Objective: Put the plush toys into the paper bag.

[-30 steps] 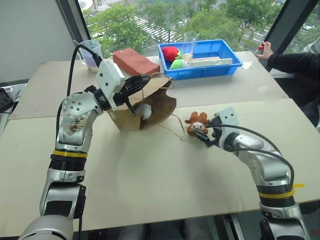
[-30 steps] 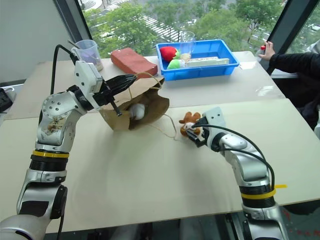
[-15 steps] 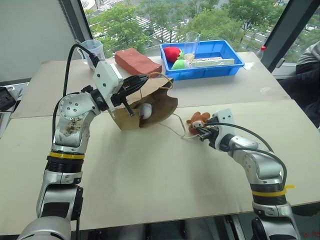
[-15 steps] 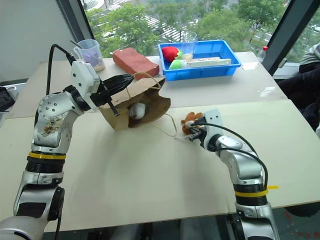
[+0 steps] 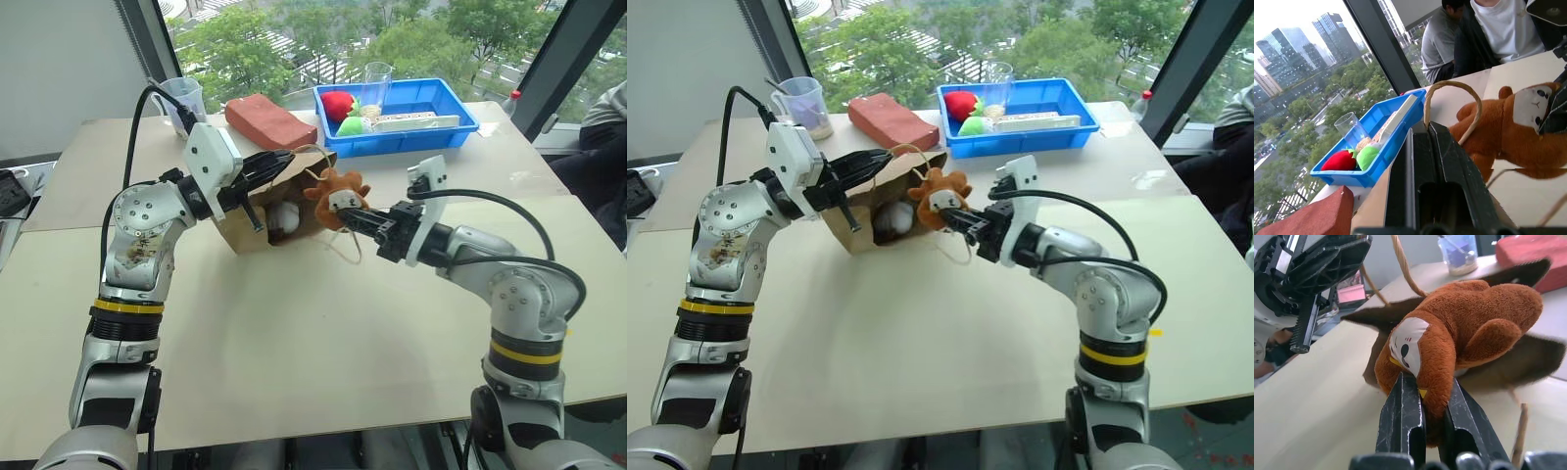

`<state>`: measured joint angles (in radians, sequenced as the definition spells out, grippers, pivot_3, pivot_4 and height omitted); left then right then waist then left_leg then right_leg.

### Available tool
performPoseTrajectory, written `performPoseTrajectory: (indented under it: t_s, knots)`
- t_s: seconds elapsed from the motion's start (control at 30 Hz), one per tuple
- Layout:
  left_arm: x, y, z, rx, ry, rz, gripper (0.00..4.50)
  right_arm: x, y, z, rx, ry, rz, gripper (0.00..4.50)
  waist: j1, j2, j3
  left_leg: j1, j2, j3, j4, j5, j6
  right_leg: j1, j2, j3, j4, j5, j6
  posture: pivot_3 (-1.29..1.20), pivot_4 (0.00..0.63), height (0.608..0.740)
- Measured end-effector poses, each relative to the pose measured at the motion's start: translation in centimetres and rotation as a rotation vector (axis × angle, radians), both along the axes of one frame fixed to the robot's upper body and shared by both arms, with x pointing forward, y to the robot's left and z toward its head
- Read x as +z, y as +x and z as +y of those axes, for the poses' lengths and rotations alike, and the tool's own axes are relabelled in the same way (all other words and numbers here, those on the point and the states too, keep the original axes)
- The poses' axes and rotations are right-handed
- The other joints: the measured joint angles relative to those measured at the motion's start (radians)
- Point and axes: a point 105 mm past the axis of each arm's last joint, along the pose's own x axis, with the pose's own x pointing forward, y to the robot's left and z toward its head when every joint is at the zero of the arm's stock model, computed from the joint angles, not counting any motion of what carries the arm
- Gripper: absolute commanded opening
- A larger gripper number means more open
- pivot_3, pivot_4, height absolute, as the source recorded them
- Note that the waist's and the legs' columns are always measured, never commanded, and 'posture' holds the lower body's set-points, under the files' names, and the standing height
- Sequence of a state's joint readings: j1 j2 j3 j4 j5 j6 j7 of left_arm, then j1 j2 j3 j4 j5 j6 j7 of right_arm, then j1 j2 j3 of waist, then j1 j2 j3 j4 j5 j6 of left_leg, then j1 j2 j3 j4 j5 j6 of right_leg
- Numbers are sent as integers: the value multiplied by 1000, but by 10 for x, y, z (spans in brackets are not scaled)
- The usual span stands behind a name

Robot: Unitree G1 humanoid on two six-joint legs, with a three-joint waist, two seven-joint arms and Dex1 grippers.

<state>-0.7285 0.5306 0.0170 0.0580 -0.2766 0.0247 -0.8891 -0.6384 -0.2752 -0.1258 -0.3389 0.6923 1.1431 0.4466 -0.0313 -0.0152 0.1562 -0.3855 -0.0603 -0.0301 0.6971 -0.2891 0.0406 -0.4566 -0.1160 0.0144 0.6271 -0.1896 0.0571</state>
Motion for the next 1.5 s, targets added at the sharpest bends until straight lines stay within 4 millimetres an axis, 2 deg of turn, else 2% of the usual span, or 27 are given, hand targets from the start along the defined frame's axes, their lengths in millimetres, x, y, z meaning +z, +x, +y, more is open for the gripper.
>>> performPoseTrajectory:
  t_s: [0.23, 0.47, 0.6, 0.8, 1.03, 1.1, 1.23, 1.43, 1.5]
  knots:
    - [5, -1, -7, -23, -7, -14, 0, -14, 0, 26, 48, 2, 66, 15, -8, 0, 0, 0, 0, 0, 0, 0, 0, 0, 0, 0, 0, 0, 0, 0, 150, 740]
    - [5, -1, -8, -27, -8, -12, 0, -18, 4, 26, 35, 5, 78, 15, -9, 0, 0, 1, 1, 0, 0, 0, 0, 0, 0, -1, 1, 0, 0, 0, 150, 740]
    - [3, -1, -12, -39, -10, -6, 0, -28, 26, 25, -32, -15, 90, 15, -12, 0, 0, 1, 0, 0, 0, 0, 0, 0, 0, 0, 1, 0, 0, 0, 150, 740]
    - [0, -3, -16, -63, -4, 2, 0, -24, 57, 32, -93, -5, 51, 15, -15, 0, 0, 2, 1, 0, -2, 0, -1, 0, 1, -1, 1, 0, 0, 0, 150, 740]
    - [-1, -3, -17, -65, -1, 4, 0, -63, 76, 40, -131, -119, 40, 15, -16, 0, 0, 1, 0, 0, -2, 0, -1, -1, 0, -1, 1, 0, 0, 0, 150, 740]
    - [-2, -3, -16, -64, -2, 9, 0, -67, 78, 40, -128, -140, 25, 951, -17, 0, 0, 1, 0, 0, -2, 0, -1, -1, 0, -1, 0, 0, 0, 0, 150, 740]
    - [-3, -4, -16, -64, -2, 10, 0, -72, 82, 40, -134, -153, 20, 2301, -20, 0, 0, 1, 0, 0, -2, 0, -1, -1, 0, 0, 0, 0, 0, 0, 150, 740]
    - [-2, -4, -17, -62, -3, 7, 0, -73, 77, 41, -99, -159, 8, 4385, -23, 0, 0, 1, 0, -1, -2, 0, -1, -1, 0, -1, 0, 0, 0, 0, 150, 740]
    - [-2, -4, -16, -60, -3, 6, 0, -71, 73, 33, -99, -168, -10, 4449, -20, 0, 0, 0, 0, -1, -2, 0, -1, -1, 0, -1, 0, 0, 0, 0, 150, 740]
